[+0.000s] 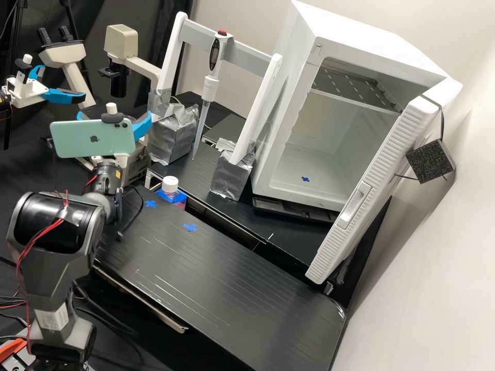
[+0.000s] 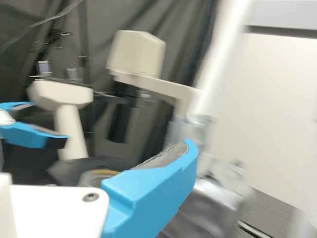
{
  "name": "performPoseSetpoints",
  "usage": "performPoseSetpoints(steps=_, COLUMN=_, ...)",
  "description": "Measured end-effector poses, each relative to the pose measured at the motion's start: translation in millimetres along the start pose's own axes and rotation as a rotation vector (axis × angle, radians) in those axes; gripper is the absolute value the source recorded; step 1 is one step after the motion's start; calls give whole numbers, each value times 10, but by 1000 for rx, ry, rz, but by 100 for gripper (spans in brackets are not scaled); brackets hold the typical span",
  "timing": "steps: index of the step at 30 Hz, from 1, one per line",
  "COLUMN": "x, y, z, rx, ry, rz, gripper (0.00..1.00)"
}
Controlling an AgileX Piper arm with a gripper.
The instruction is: Move the petri dish to the bench
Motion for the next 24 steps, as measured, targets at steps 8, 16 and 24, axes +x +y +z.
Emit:
performPoseSetpoints(steps=8, x=469, y=-99, z=-29, rx=5, ry=11, rz=-154, gripper=100)
performPoseSetpoints(steps=16, x=886, y=-113, z=87, rx=25, ry=-75, rz=-211, gripper=100)
performPoseSetpoints(steps=24, x=1183, y=-113, z=168, rx=42, ry=-121, rz=-259, gripper=100)
